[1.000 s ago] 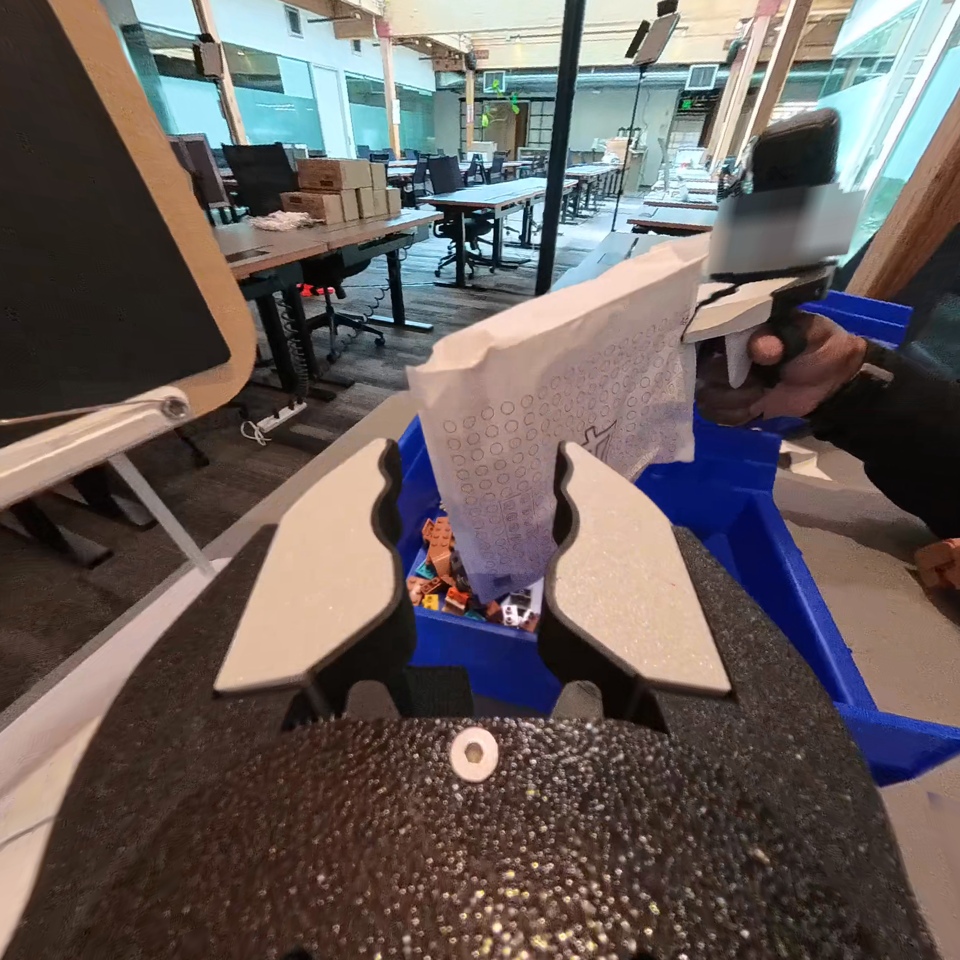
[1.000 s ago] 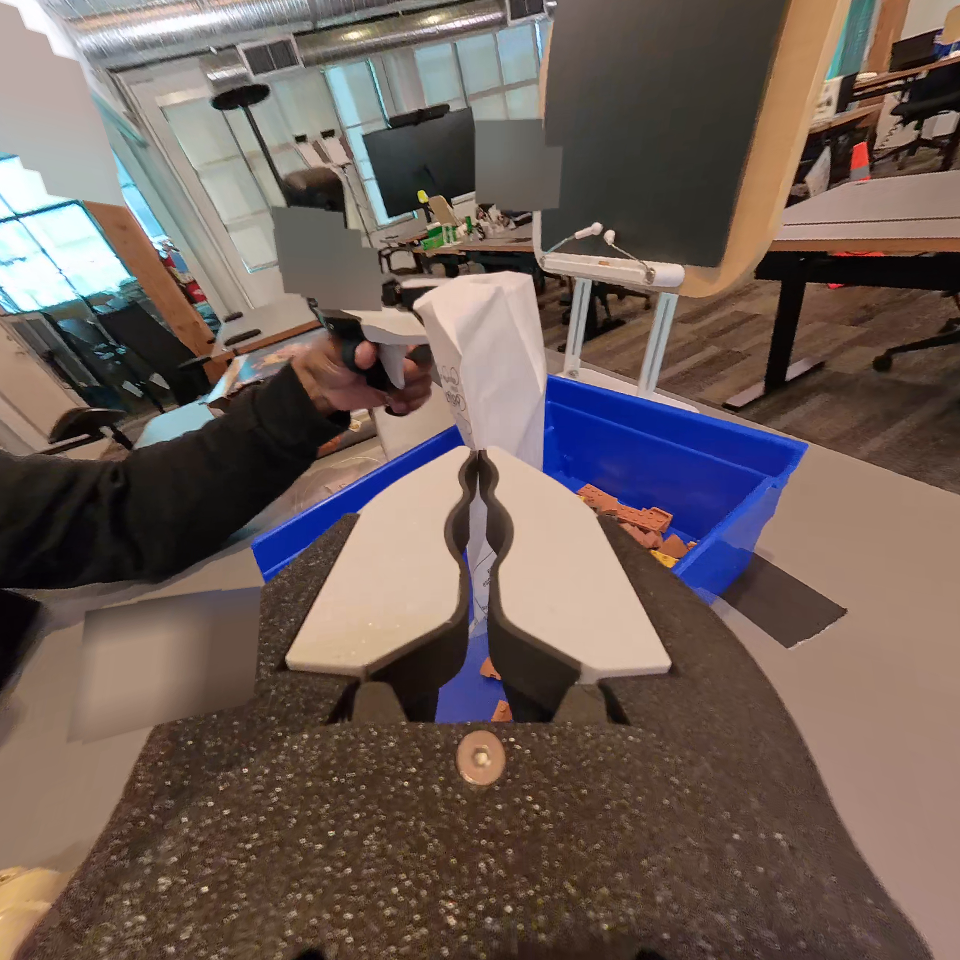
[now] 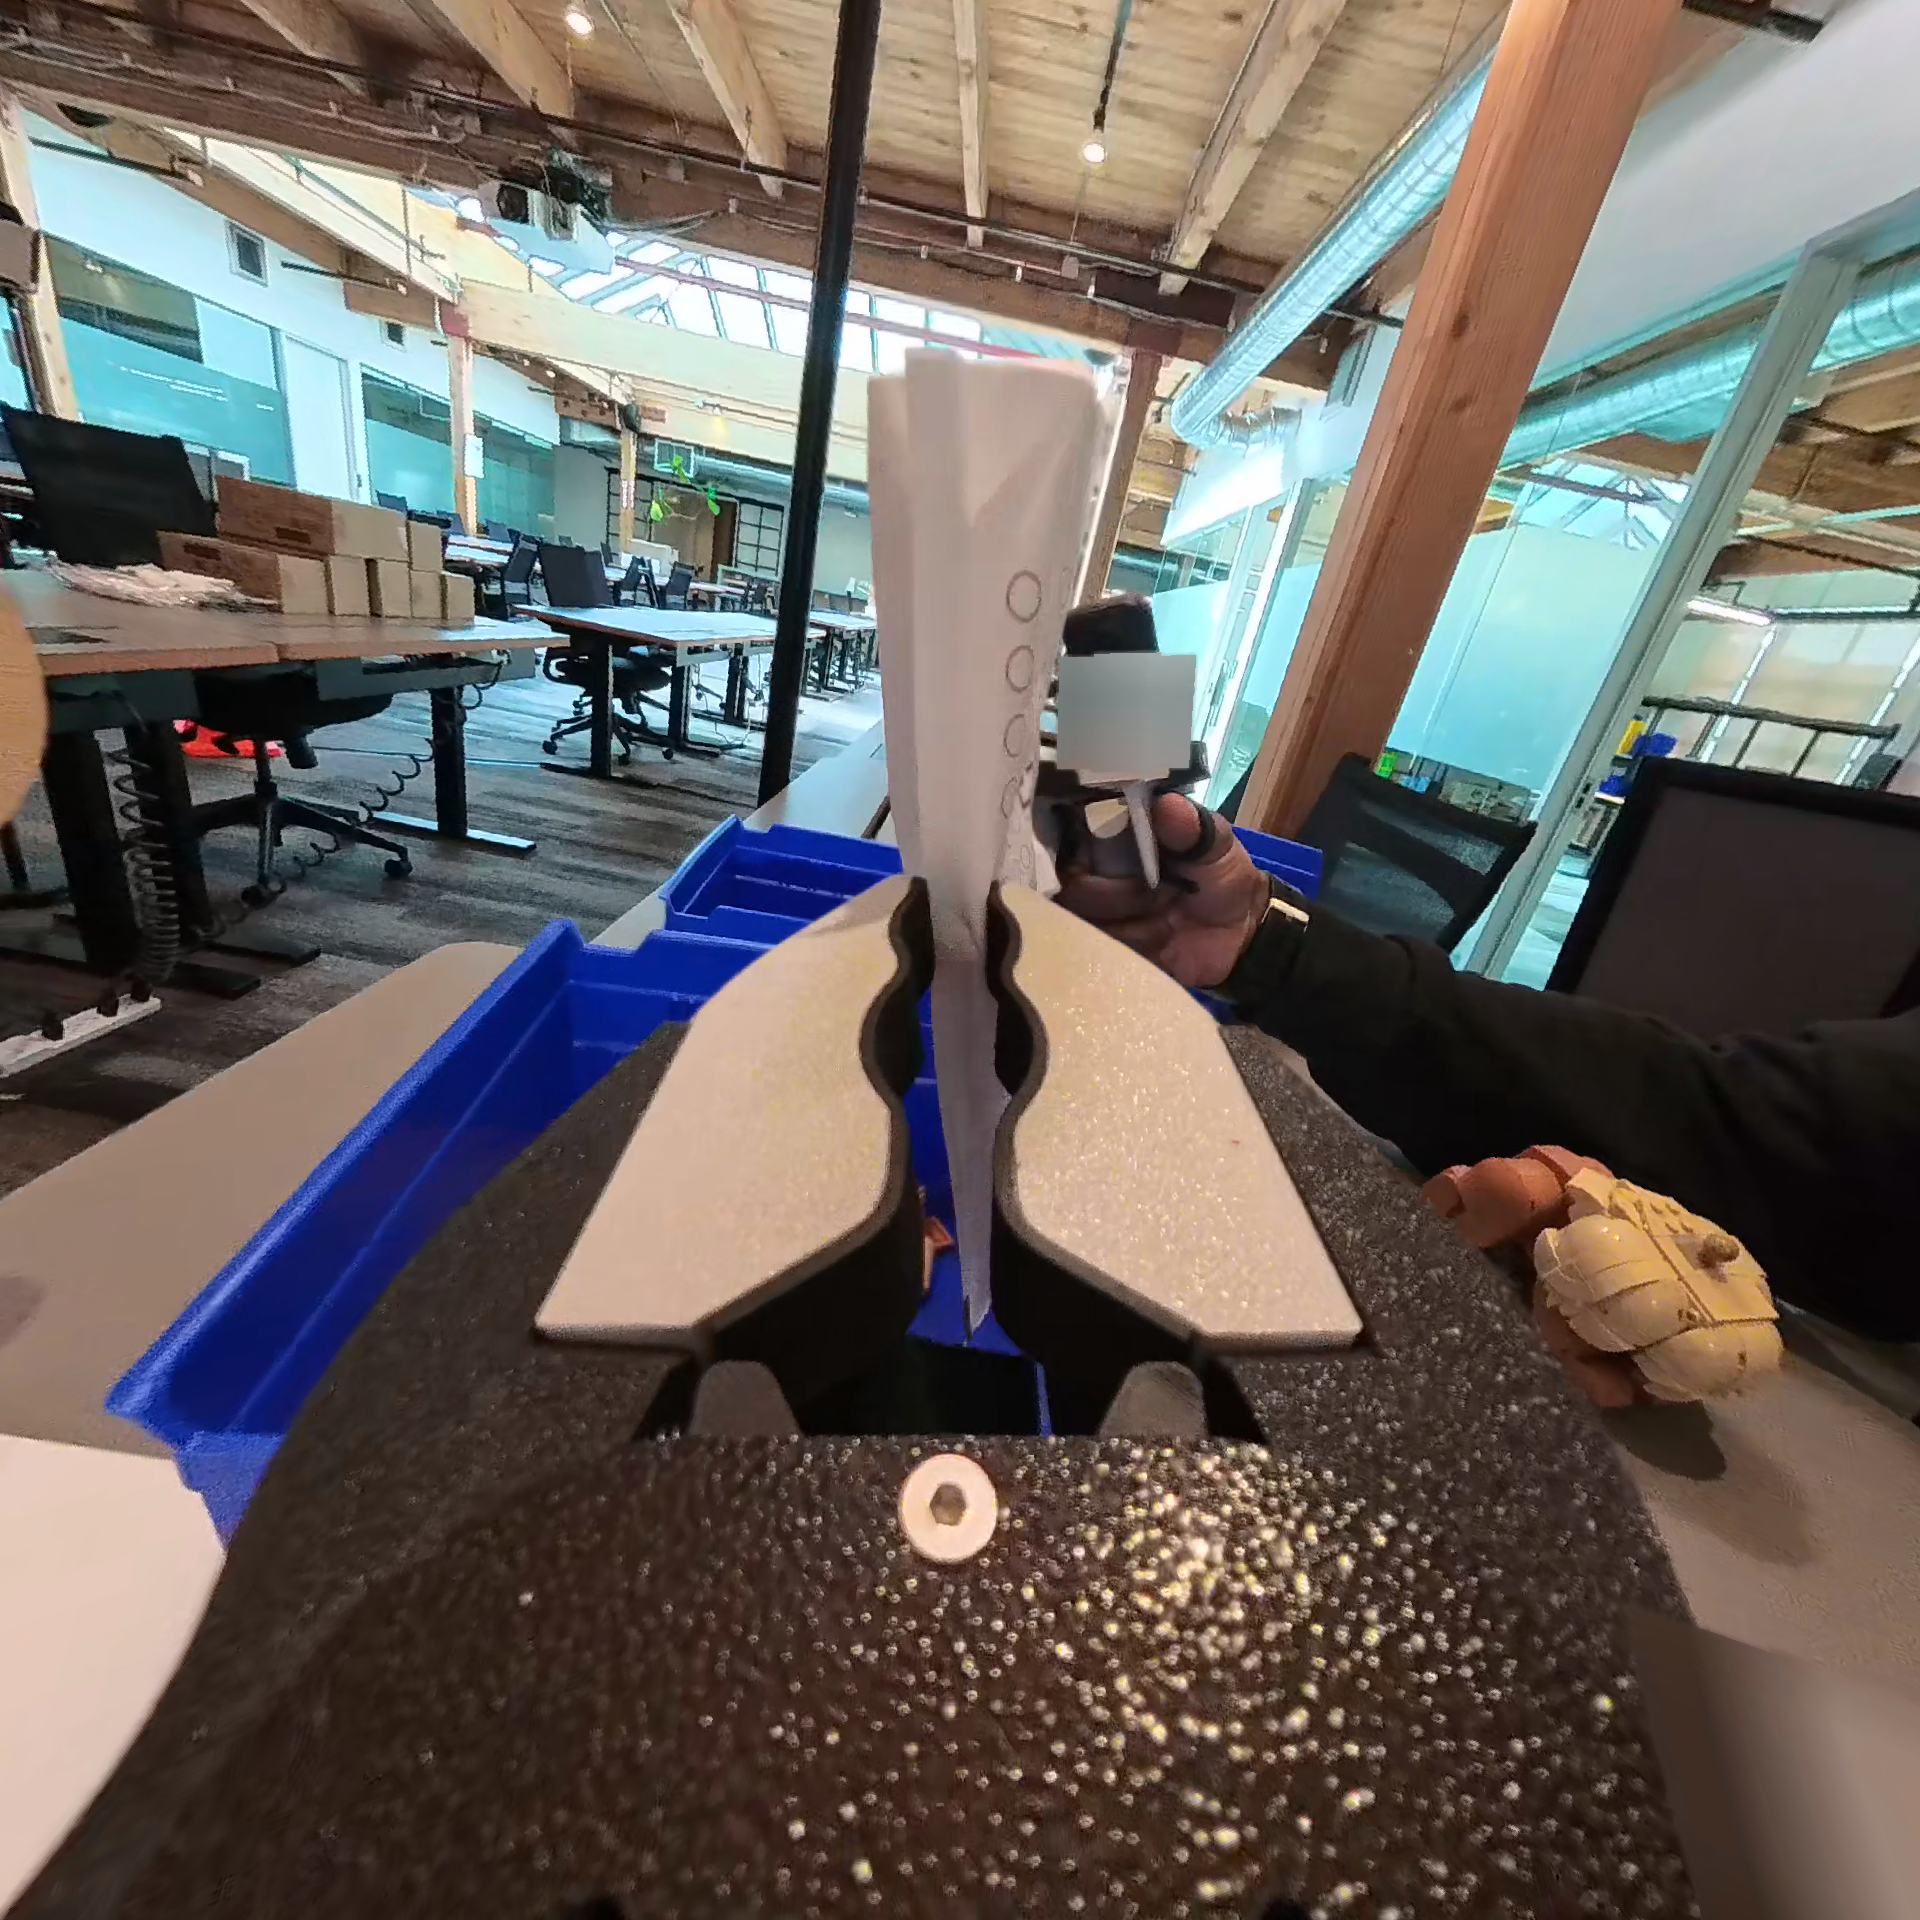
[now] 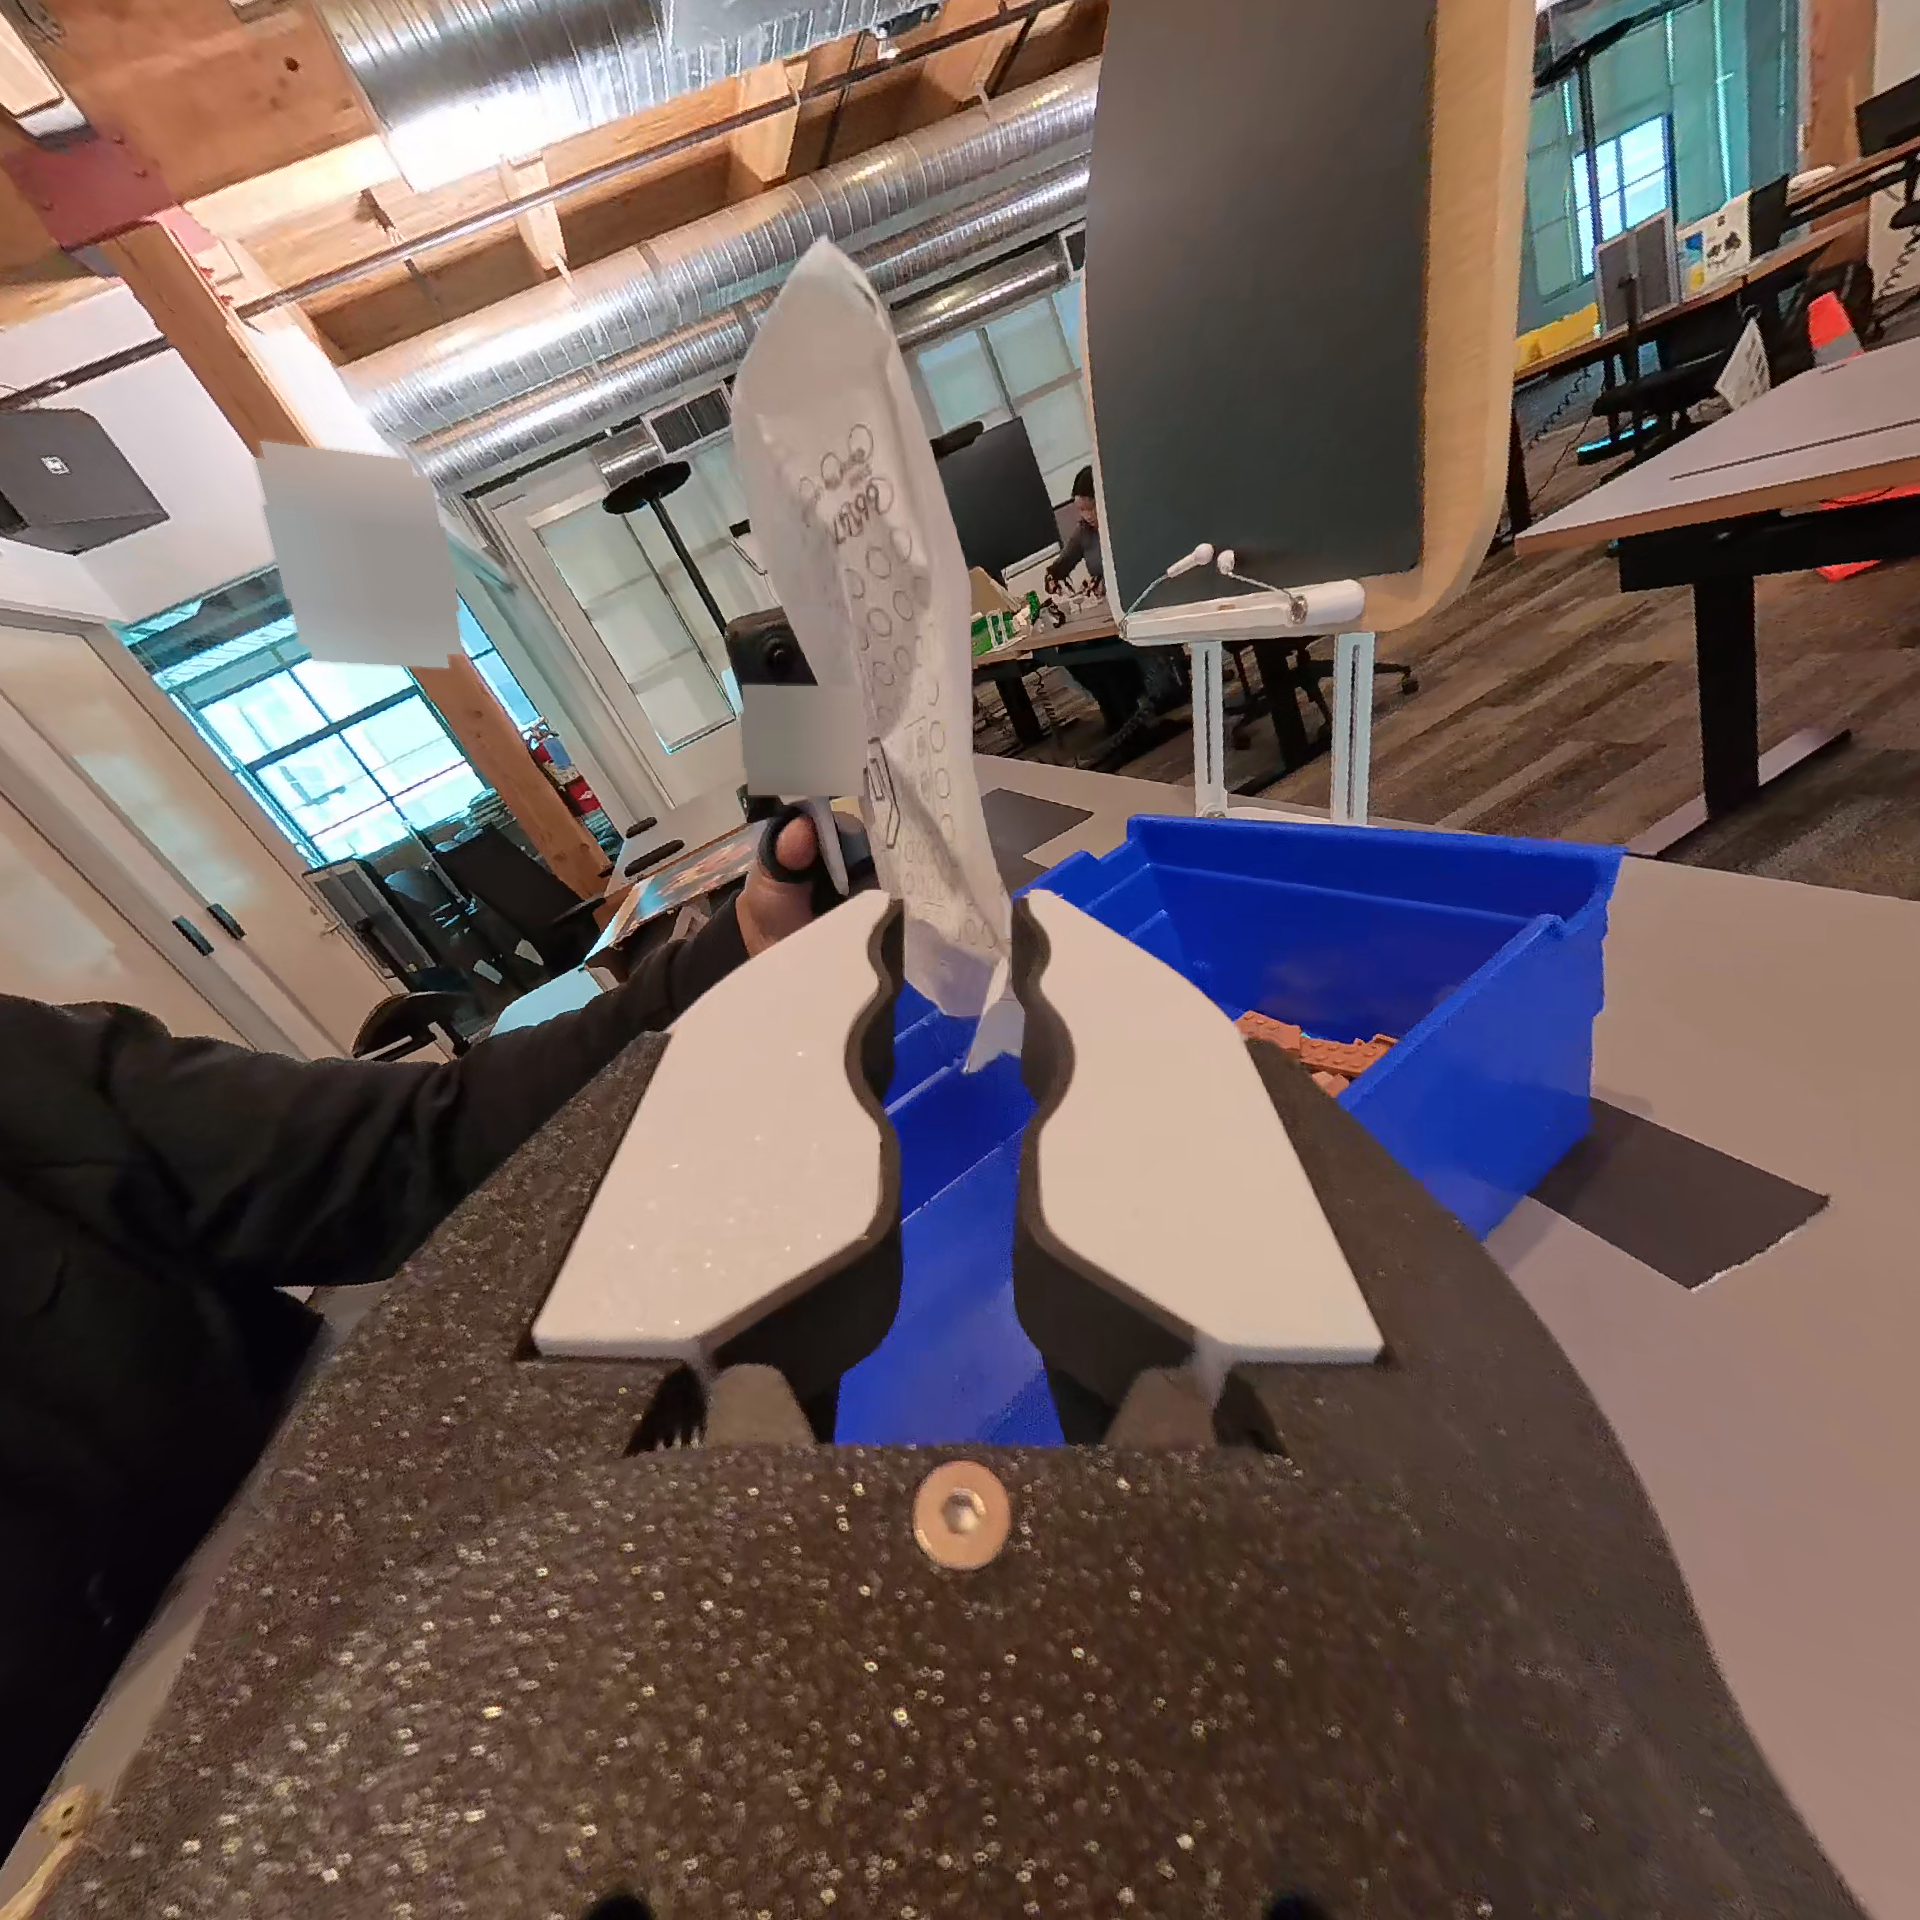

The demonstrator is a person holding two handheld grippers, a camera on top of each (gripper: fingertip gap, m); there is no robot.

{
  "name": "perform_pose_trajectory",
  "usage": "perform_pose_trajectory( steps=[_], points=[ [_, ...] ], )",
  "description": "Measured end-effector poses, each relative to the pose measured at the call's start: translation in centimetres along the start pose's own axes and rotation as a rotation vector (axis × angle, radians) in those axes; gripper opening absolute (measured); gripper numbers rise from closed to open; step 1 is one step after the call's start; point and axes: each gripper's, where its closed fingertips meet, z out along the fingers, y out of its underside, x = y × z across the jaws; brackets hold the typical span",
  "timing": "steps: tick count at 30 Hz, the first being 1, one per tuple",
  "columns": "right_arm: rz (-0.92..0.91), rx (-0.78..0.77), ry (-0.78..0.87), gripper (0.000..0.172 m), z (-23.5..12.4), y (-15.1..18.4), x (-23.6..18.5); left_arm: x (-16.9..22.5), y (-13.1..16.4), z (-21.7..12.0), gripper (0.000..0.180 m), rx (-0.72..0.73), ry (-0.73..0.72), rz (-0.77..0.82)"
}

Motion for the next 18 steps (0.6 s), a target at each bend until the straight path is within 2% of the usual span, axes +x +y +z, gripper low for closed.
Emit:
perform_pose_trajectory(
  steps=[3, 5, 8, 18],
  points=[
    [0.008, -0.059, 0.025, 0.018, 0.4, 1.0, 0.4, 0.1, 0.4, 0.1, 0.009, -0.024, 0.011, -0.014],
    [-0.014, -0.131, 0.031, 0.008, 1.1, 2.3, 0.4, 0.4, 0.6, 0.3, 0.009, -0.03, 0.025, -0.014],
    [-0.032, -0.192, 0.041, 0.005, 1.9, 3.5, 0.3, 0.3, 0.1, 0.2, 0.009, 0.008, 0.023, -0.042],
    [-0.02, -0.195, 0.07, 0.004, 2.5, 3.5, 0.4, -0.2, 0.2, 0.4, 0.009, -0.004, -0.008, -0.068]
  ],
)
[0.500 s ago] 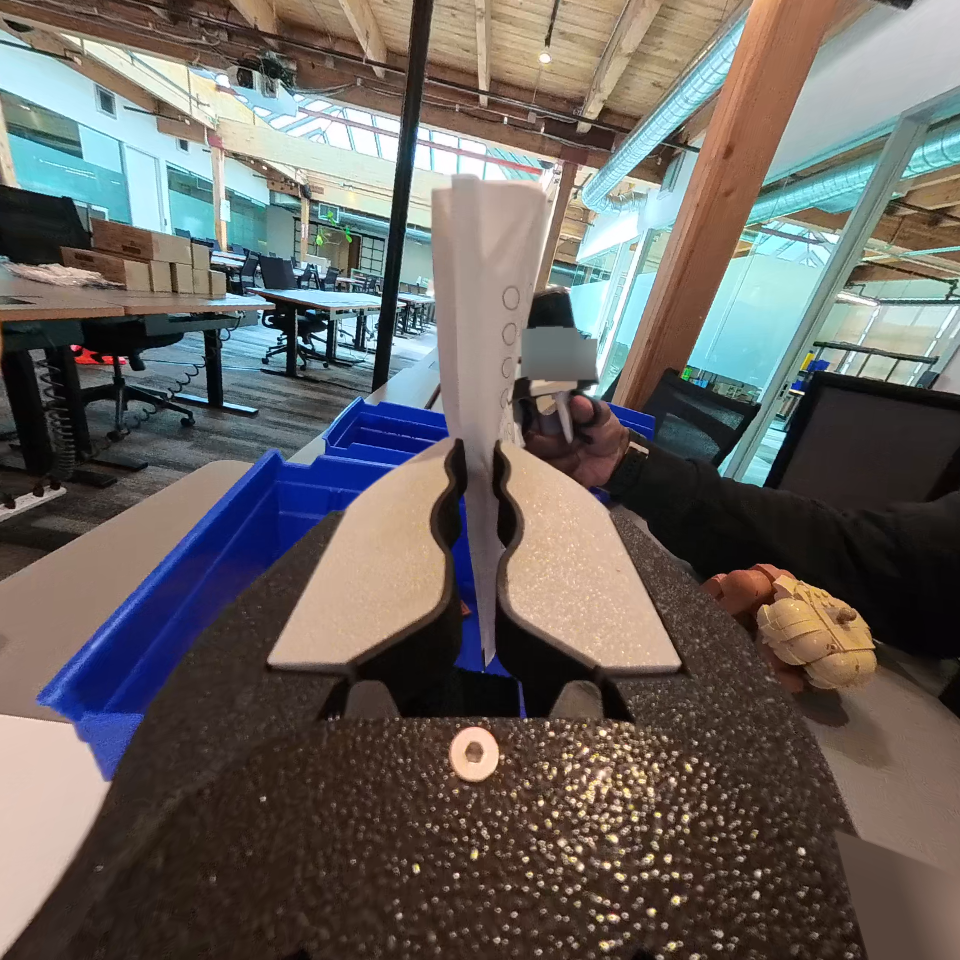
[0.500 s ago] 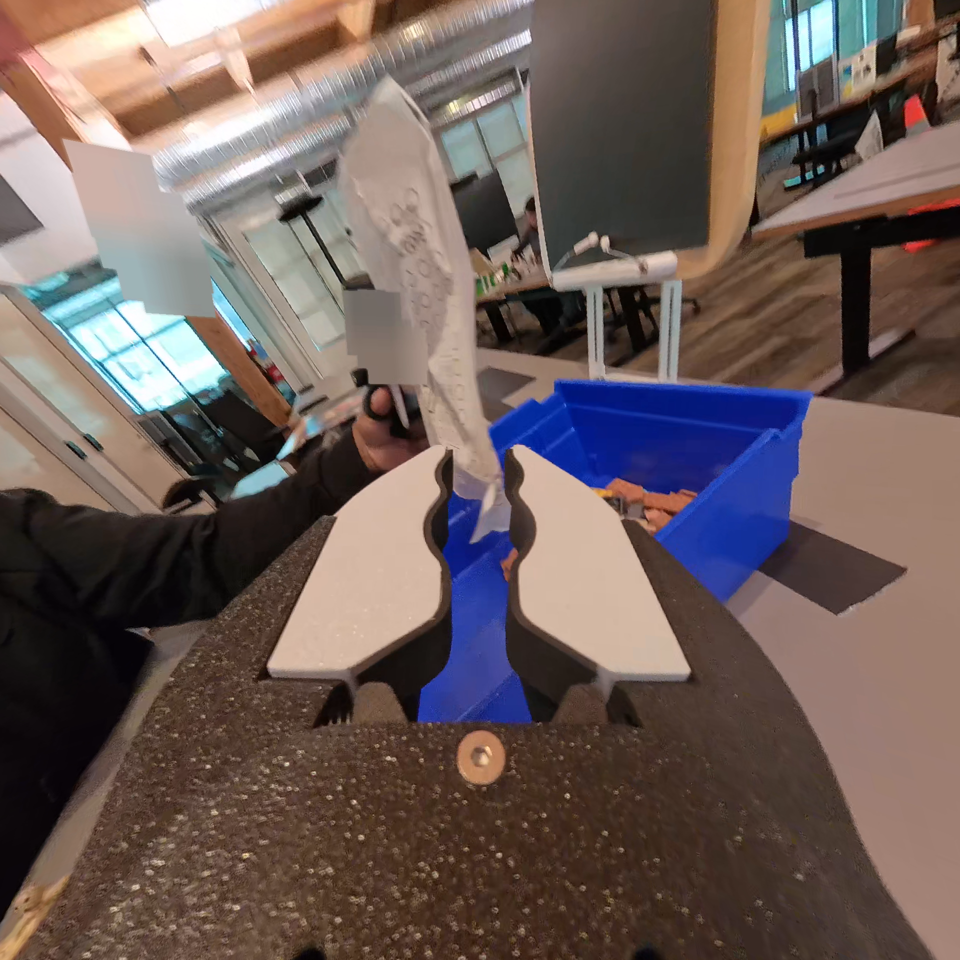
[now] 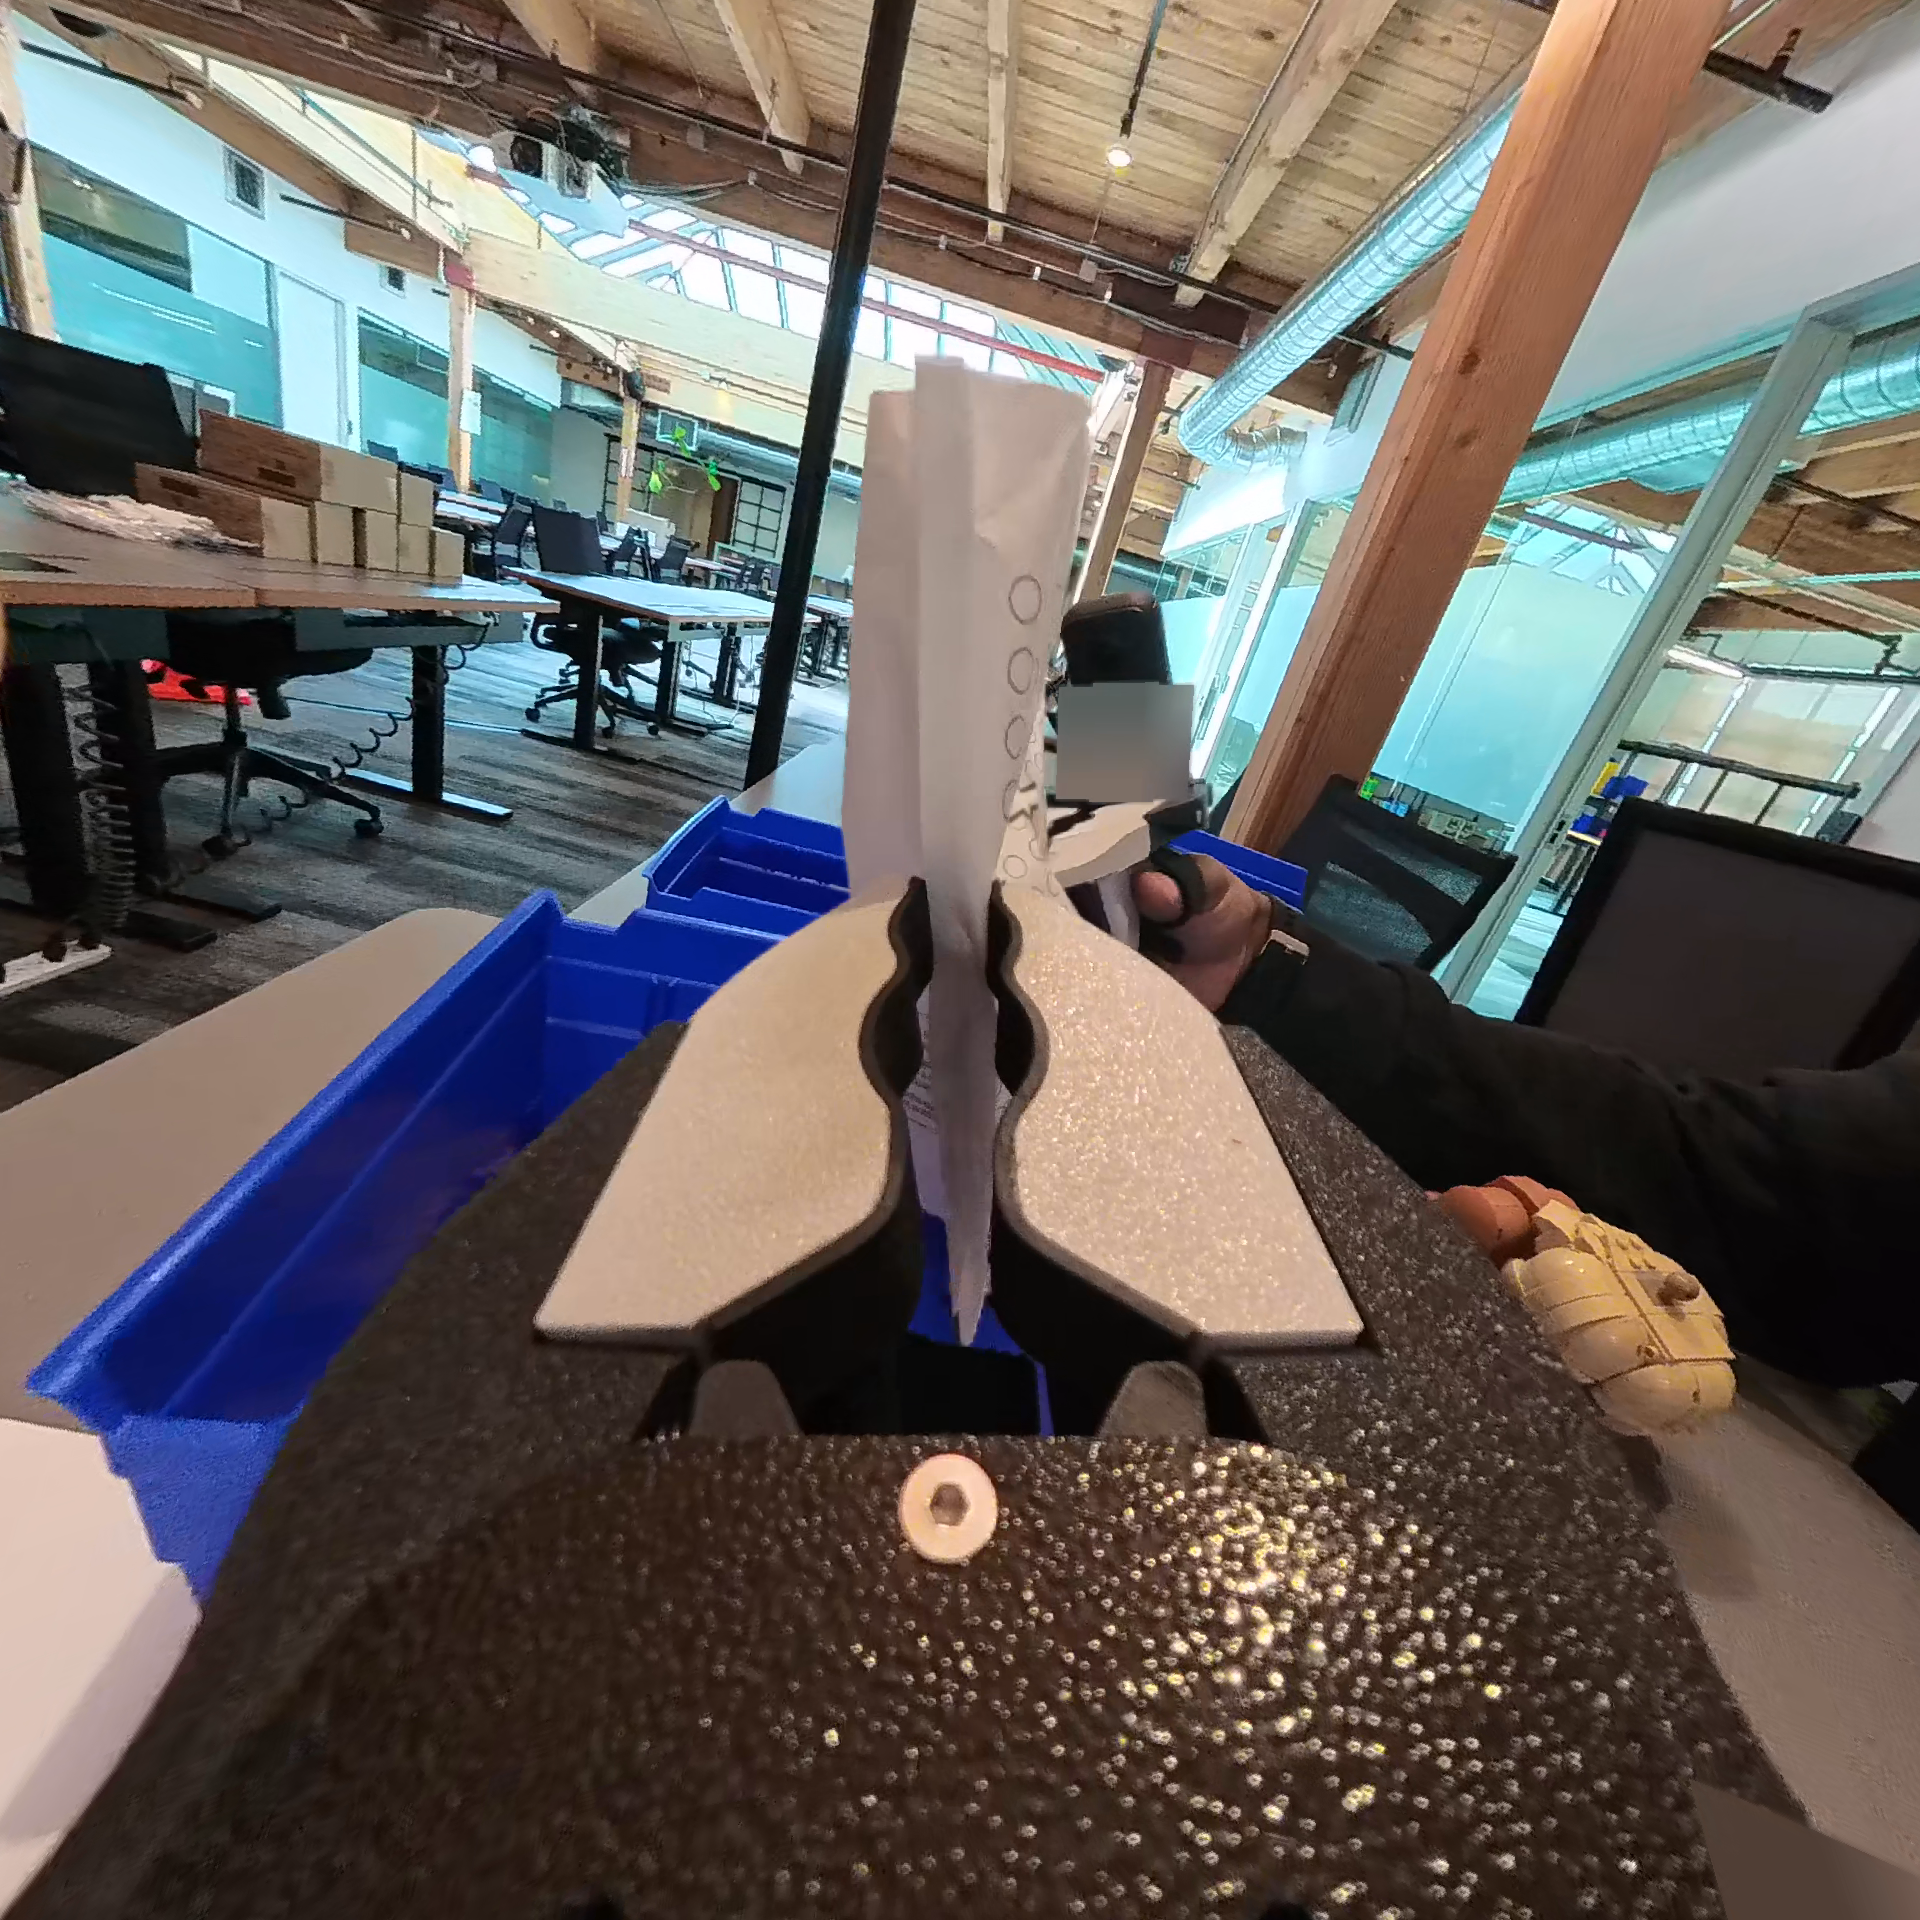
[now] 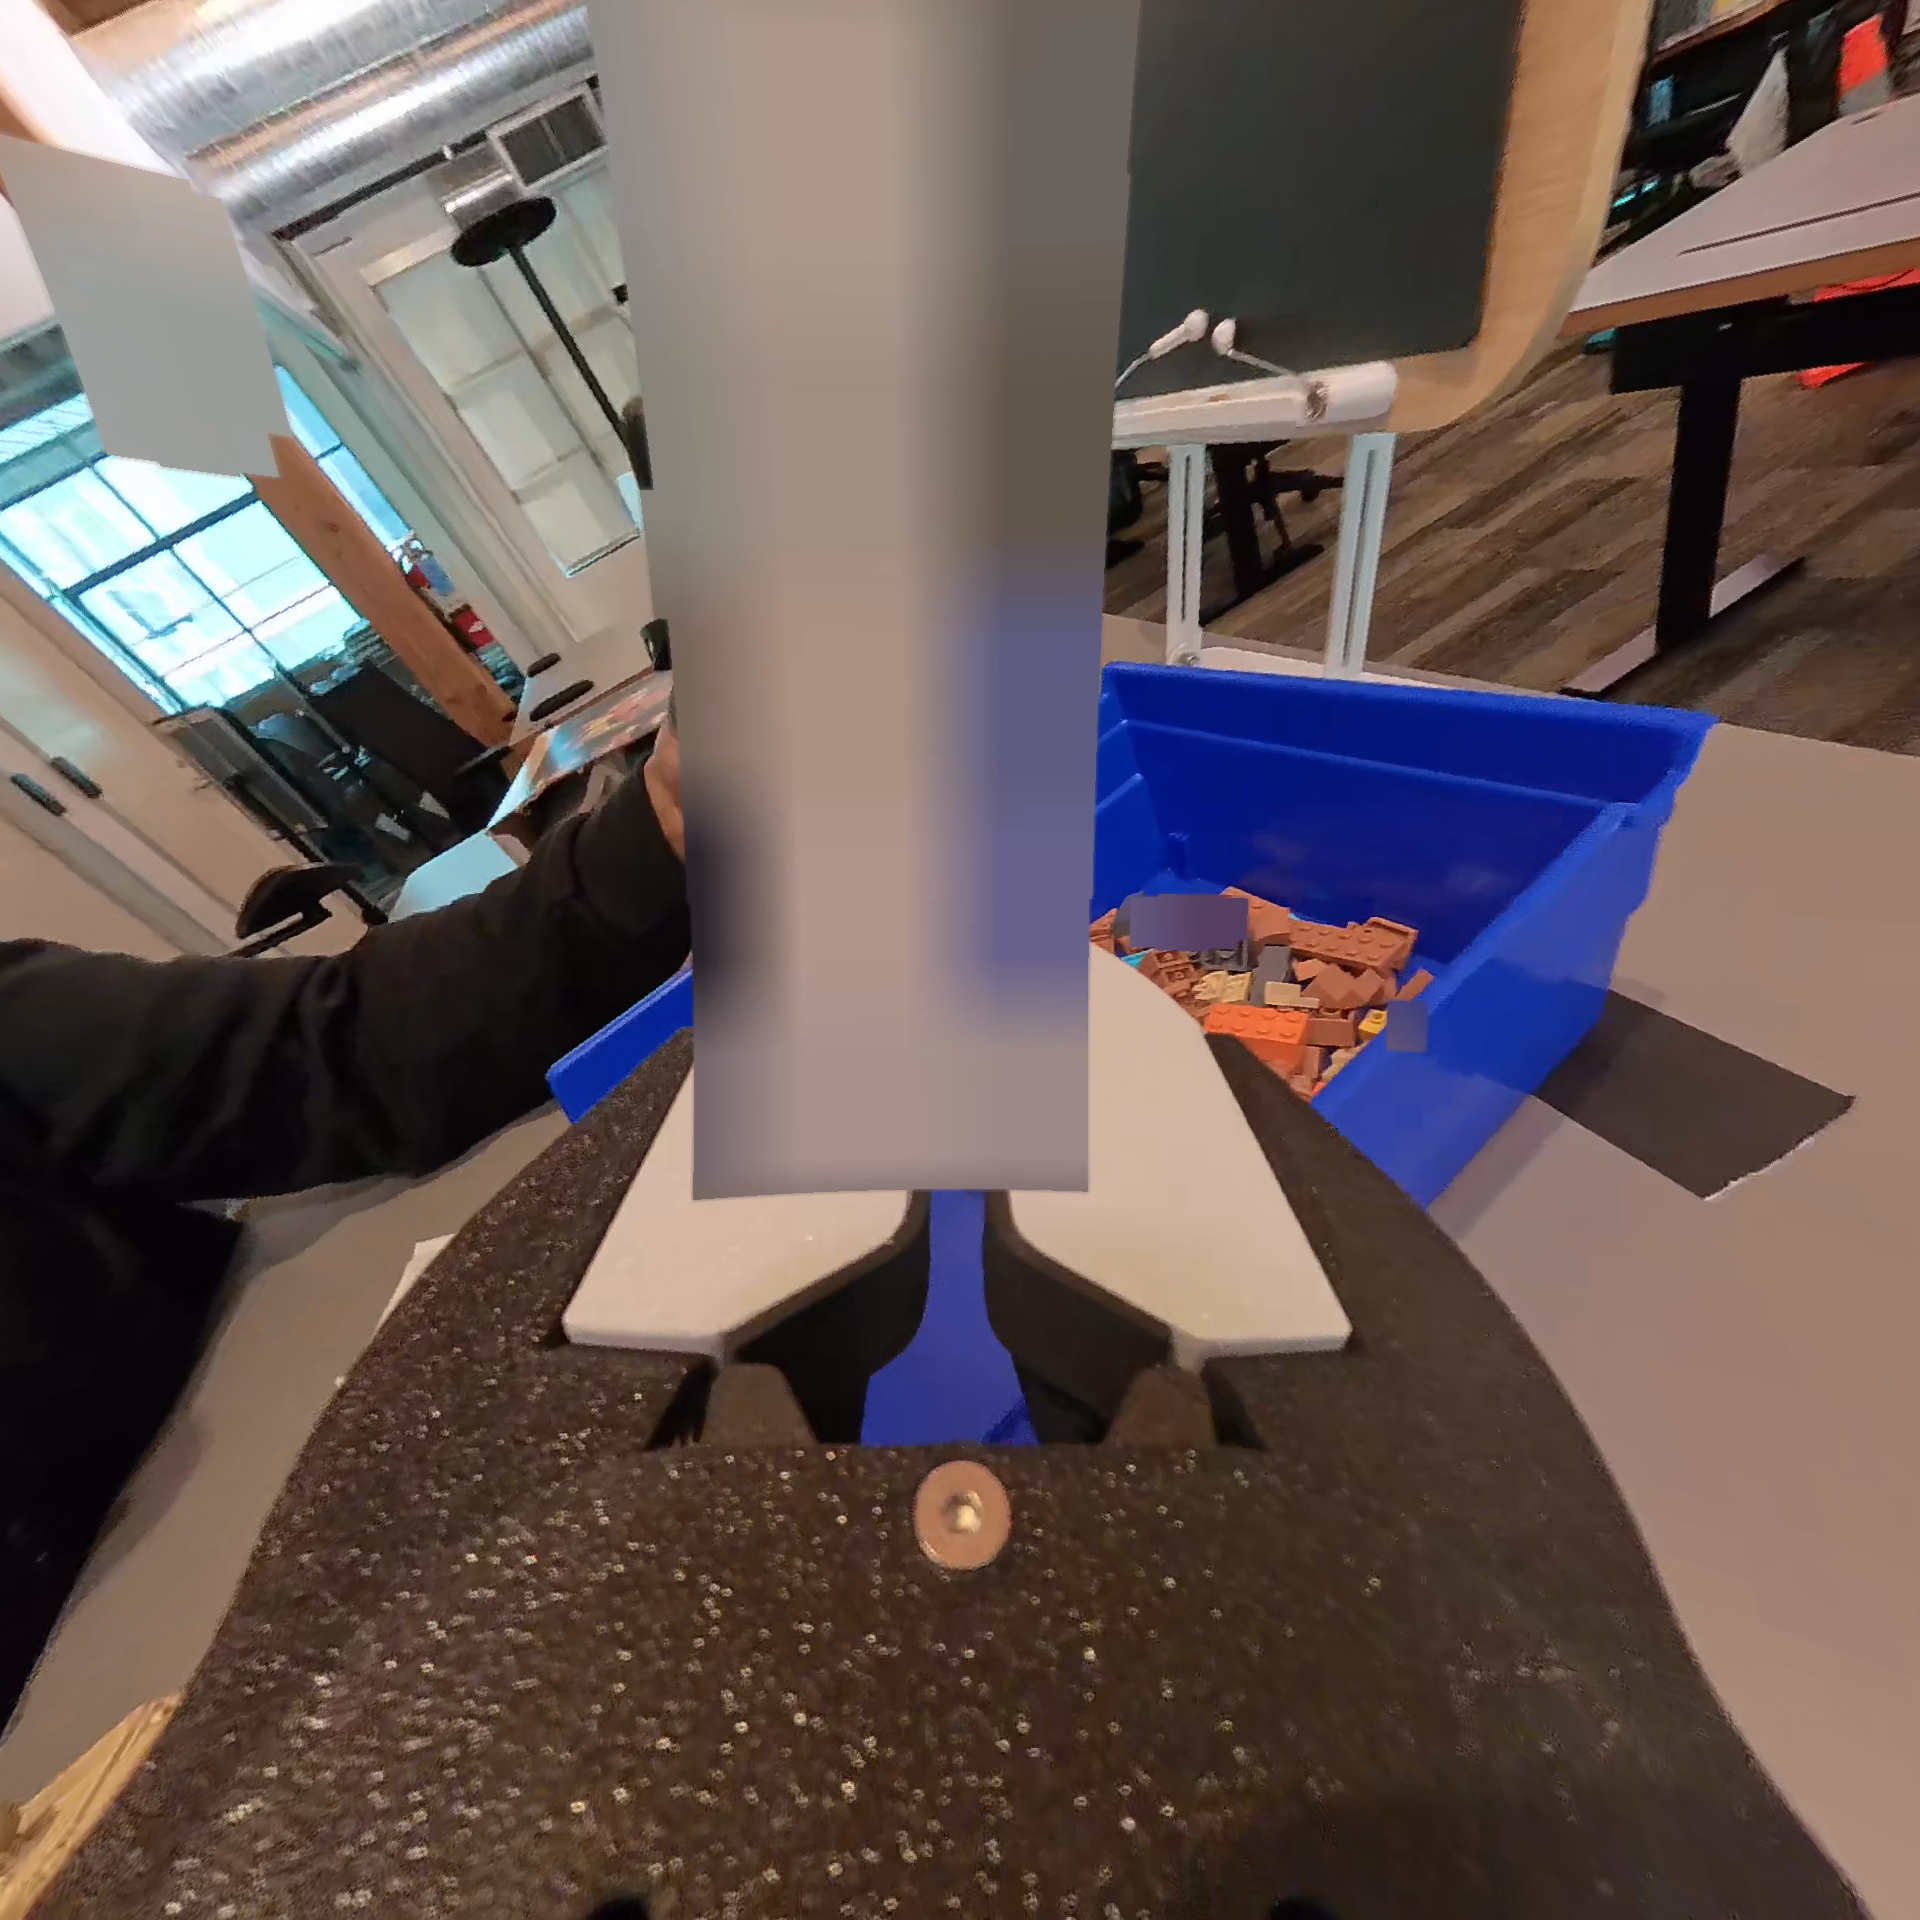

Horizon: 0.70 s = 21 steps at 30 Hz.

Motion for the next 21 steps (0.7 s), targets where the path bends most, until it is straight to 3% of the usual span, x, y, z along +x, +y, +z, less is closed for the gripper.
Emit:
perform_pose_trajectory(
  steps=[13, 16, 21],
  points=[
    [-0.027, -0.002, 0.044, 0.005, -0.7, -0.6, 0.2, -0.1, -0.6, 0.1, 0.007, -0.009, -0.032, -0.044],
    [-0.235, -0.047, 0.18, 0.015, -1.3, -0.9, 0.9, -0.7, -0.9, 0.0, 0.001, 0.007, -0.032, -0.184],
    [-0.842, -0.099, 0.512, 0.021, -3.7, -2.6, 1.9, -1.7, -2.2, -0.2, 0.0, 0.07, -0.049, -0.364]
  ],
)
